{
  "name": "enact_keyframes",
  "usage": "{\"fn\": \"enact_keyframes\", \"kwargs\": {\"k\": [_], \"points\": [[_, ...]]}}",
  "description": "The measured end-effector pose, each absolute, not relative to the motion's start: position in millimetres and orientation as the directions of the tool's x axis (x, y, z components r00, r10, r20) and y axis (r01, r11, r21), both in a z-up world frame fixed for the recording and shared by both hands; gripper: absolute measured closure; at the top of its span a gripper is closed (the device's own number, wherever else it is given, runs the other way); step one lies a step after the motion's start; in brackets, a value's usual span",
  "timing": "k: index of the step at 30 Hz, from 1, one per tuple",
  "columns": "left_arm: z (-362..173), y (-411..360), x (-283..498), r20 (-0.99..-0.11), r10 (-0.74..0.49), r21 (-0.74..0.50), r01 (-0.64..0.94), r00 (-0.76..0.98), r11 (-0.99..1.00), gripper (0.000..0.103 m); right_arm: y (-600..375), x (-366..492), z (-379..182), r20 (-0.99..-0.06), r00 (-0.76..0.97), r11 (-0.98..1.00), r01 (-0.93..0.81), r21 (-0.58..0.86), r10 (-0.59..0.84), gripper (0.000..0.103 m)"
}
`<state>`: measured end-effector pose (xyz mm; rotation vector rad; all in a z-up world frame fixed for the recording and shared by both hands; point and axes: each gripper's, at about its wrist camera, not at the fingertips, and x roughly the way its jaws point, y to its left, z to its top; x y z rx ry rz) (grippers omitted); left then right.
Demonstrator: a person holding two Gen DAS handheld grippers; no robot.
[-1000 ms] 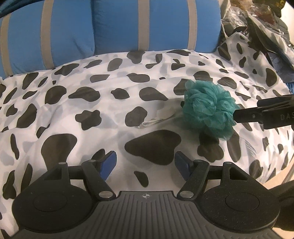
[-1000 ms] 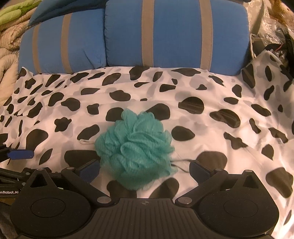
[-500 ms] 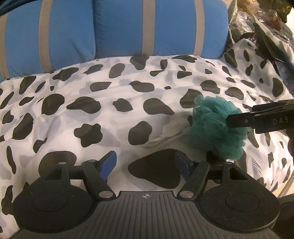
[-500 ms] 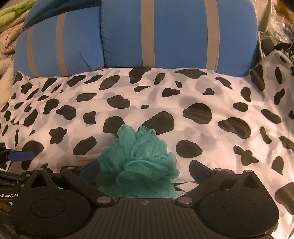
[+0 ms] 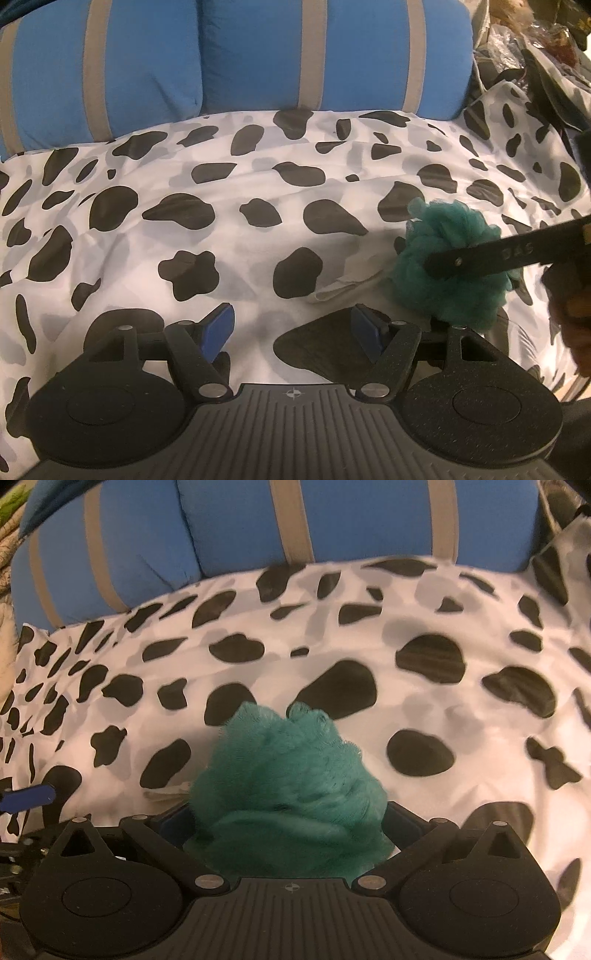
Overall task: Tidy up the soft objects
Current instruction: 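Grasp the teal loofah with right gripper while left gripper grasps its white cord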
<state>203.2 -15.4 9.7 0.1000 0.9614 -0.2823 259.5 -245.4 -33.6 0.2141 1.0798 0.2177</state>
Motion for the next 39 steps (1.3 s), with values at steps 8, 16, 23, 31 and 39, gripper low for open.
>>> {"fn": "enact_keyframes", "kwargs": {"k": [8,16,23,31,39], "points": [[9,-14,207,-0.822,-0.190,-0.038,0.282,0.536,0.959,0.034,-225,264,-58,-0.880,0.381,0.959,-0.128,0.253,0.283,0.006],[6,-17,209,-0.826,-0.185,-0.025,0.293,0.533,0.956,0.034,-219,257,-57,-0.888,0.366,0.960,-0.137,0.246,0.279,0.032],[1,-26,212,-0.816,-0.206,-0.010,0.342,0.540,0.940,0.034,-240,253,-31,-0.858,0.435,0.961,-0.090,0.260,0.273,0.035],[-14,-54,216,-0.812,-0.190,0.105,0.459,0.552,0.882,0.034,-284,249,-9,-0.822,0.518,0.960,0.002,0.279,0.238,0.035],[-42,-82,225,-0.821,-0.130,0.253,0.558,0.556,0.790,0.036,-308,242,-7,-0.811,0.536,0.953,0.039,0.300,0.233,0.035]]}}
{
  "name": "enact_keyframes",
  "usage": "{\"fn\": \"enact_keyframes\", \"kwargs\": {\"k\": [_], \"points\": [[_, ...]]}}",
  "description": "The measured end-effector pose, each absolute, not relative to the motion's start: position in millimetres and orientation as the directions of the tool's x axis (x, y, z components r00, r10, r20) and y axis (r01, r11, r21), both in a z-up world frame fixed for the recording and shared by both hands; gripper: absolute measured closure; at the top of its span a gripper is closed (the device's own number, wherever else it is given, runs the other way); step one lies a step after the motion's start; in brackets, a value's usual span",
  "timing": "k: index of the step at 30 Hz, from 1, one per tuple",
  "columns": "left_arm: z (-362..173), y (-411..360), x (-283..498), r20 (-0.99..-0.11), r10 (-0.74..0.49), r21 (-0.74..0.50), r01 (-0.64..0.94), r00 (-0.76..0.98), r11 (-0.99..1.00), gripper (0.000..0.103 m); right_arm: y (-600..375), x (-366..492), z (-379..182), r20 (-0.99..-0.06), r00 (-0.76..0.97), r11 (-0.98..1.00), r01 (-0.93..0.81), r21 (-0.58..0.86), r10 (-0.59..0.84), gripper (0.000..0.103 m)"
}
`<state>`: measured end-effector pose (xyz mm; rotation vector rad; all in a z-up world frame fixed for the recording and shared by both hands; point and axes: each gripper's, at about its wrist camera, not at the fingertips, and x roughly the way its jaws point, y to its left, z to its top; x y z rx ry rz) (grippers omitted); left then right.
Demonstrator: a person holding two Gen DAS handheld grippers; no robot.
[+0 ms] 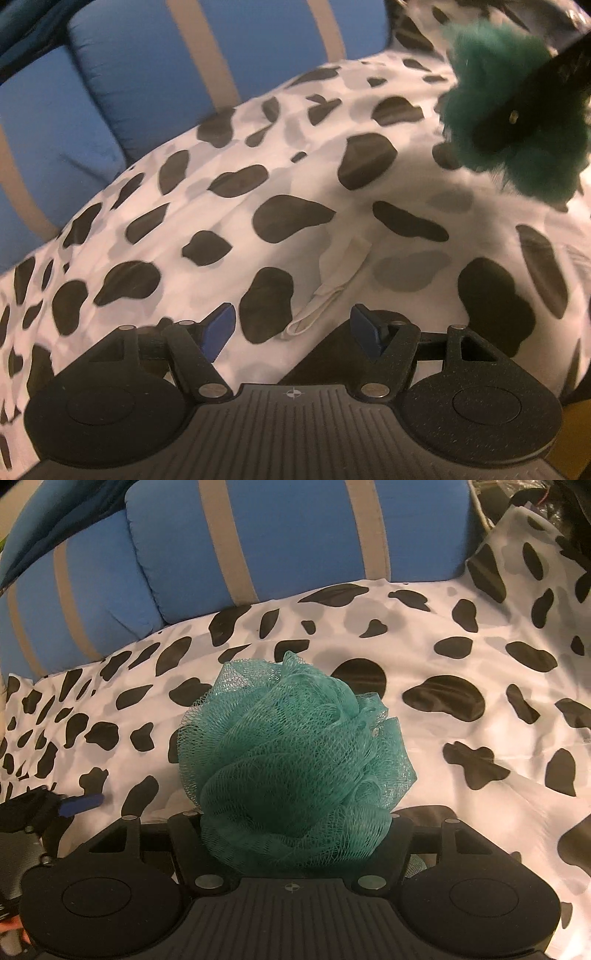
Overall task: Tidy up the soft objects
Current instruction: 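Grasp the teal loofah with right gripper while left gripper grasps its white cord, then lift the loofah and carry it over the cardboard box with both grippers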
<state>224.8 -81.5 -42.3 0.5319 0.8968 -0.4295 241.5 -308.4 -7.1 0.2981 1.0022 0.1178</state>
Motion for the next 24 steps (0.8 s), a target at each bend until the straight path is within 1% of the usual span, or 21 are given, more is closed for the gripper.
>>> {"fn": "enact_keyframes", "kwargs": {"k": [1,3,4,5,6,7,9,11,12,16,24], "points": [[-45,-84,227,-0.823,-0.127,0.259,0.565,0.554,0.784,0.037,-311,241,-6,-0.809,0.538,0.952,0.039,0.304,0.236,0.035],[-51,-88,231,-0.830,-0.123,0.266,0.581,0.543,0.769,0.046,-315,239,-5,-0.805,0.543,0.950,0.041,0.310,0.239,0.034],[-54,-90,233,-0.836,-0.119,0.268,0.587,0.536,0.764,0.049,-317,239,-4,-0.804,0.543,0.949,0.041,0.312,0.241,0.034],[-58,-91,236,-0.843,-0.118,0.264,0.596,0.525,0.759,0.055,-317,239,-4,-0.804,0.544,0.949,0.042,0.314,0.242,0.034],[-61,-91,238,-0.852,-0.134,0.244,0.610,0.506,0.754,0.065,-319,239,-4,-0.804,0.544,0.948,0.044,0.316,0.243,0.034],[-62,-90,239,-0.858,-0.152,0.219,0.619,0.490,0.754,0.069,-320,239,-4,-0.804,0.542,0.947,0.046,0.318,0.244,0.034],[-62,-90,243,-0.871,-0.176,0.171,0.619,0.459,0.767,0.083,-322,238,-4,-0.804,0.543,0.947,0.046,0.318,0.244,0.034],[-60,-88,246,-0.880,-0.182,0.137,0.603,0.438,0.786,0.089,-323,238,-3,-0.801,0.546,0.946,0.046,0.320,0.245,0.034],[-60,-87,247,-0.882,-0.178,0.132,0.593,0.435,0.794,0.096,-323,237,-3,-0.800,0.548,0.946,0.046,0.321,0.245,0.034],[-55,-81,249,-0.883,-0.180,0.110,0.564,0.434,0.819,0.100,-322,237,-2,-0.798,0.551,0.947,0.042,0.319,0.245,0.034],[-46,-73,247,-0.873,-0.190,0.098,0.543,0.449,0.834,0.100,-317,238,-1,-0.796,0.555,0.952,0.022,0.304,0.242,0.034]]}}
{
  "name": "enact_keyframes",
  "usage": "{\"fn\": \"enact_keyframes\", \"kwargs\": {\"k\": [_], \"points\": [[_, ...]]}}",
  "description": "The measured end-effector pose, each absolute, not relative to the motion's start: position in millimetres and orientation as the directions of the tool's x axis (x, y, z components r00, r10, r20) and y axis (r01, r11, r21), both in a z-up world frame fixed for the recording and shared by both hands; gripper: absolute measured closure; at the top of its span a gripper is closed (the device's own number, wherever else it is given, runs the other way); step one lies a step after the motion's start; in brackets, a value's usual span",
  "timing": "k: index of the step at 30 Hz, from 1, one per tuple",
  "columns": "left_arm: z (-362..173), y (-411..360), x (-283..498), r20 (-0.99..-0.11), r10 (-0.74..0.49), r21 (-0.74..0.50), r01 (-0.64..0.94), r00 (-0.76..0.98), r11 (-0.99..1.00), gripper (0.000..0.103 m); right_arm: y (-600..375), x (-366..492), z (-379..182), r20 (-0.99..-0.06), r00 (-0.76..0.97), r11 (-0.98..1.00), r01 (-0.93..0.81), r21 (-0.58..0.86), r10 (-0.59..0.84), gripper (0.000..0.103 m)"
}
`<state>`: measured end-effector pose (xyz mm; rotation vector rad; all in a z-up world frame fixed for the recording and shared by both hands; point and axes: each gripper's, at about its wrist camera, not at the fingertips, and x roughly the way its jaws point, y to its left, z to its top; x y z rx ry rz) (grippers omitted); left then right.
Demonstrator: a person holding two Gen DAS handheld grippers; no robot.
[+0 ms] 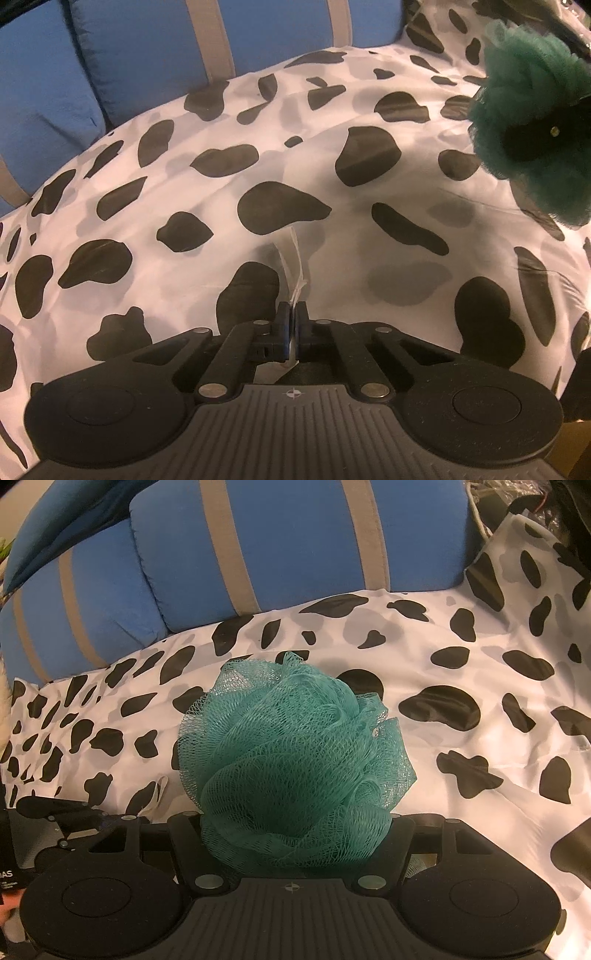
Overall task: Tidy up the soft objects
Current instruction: 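Lift the loofah and carry it over the cardboard box with both grippers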
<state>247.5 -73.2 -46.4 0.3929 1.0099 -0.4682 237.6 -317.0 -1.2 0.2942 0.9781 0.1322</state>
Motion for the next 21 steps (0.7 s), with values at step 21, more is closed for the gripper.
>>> {"fn": "enact_keyframes", "kwargs": {"k": [21], "points": [[-14,-56,246,-0.803,-0.273,-0.012,0.444,0.530,0.896,0.100,-302,232,4,-0.777,0.598,0.973,-0.022,0.231,0.198,0.034]]}}
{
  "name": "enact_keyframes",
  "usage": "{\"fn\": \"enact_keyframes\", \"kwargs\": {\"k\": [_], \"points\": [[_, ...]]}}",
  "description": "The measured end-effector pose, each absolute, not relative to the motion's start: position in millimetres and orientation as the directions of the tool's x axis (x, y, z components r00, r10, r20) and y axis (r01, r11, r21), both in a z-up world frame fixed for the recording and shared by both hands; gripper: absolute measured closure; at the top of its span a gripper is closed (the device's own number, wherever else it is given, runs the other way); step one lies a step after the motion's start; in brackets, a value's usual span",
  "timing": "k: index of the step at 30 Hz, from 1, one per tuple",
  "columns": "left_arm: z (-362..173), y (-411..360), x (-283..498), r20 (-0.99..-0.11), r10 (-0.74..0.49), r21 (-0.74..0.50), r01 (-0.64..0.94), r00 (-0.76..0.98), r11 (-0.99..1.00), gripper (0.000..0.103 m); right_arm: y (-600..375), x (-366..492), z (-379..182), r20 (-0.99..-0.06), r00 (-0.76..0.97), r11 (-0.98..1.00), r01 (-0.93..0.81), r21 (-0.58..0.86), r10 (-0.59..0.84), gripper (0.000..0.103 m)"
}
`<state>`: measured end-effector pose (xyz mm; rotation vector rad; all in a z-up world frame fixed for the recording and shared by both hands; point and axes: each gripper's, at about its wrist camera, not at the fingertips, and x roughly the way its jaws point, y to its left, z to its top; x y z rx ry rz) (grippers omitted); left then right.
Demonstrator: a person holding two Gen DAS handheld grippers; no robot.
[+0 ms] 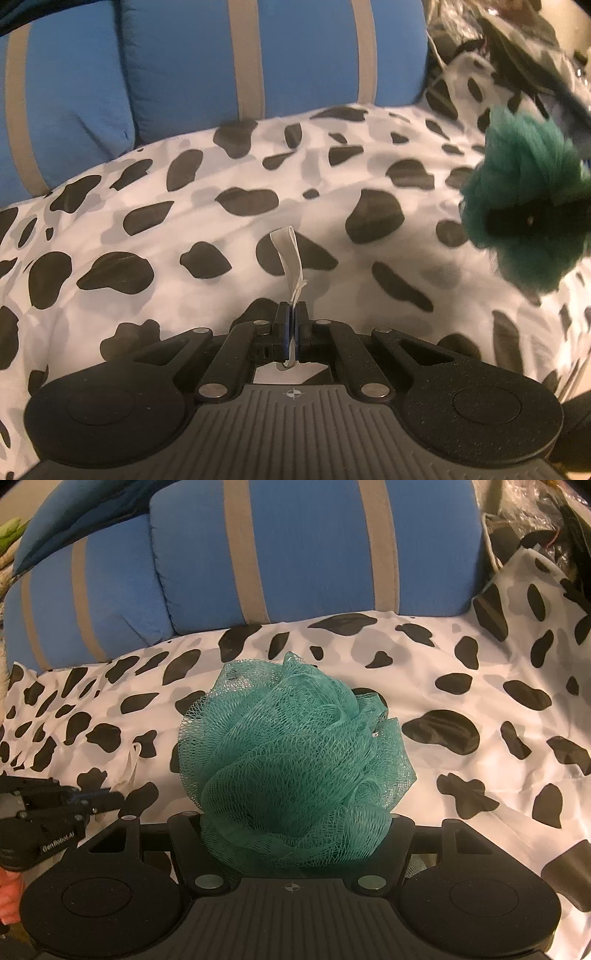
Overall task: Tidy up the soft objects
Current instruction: 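Lift the loofah and carry it over the cardboard box with both grippers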
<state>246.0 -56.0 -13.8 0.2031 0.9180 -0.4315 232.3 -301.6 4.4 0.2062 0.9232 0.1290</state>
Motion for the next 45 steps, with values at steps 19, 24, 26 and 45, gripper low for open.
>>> {"fn": "enact_keyframes", "kwargs": {"k": [19,24,26,45], "points": [[10,-48,211,-0.765,-0.298,-0.071,0.385,0.571,0.920,0.100,-274,201,24,-0.751,0.641,0.987,-0.077,0.140,0.157,0.034],[14,-47,198,-0.759,-0.300,-0.073,0.383,0.577,0.921,0.100,-266,189,29,-0.750,0.650,0.992,-0.086,0.091,0.125,0.034],[16,-46,194,-0.757,-0.303,-0.078,0.381,0.579,0.921,0.100,-264,184,31,-0.748,0.653,0.993,-0.088,0.080,0.118,0.034],[27,-41,153,-0.737,-0.321,-0.094,0.380,0.595,0.920,0.100,-237,142,42,-0.746,0.653,0.990,-0.129,0.064,0.133,0.034]]}}
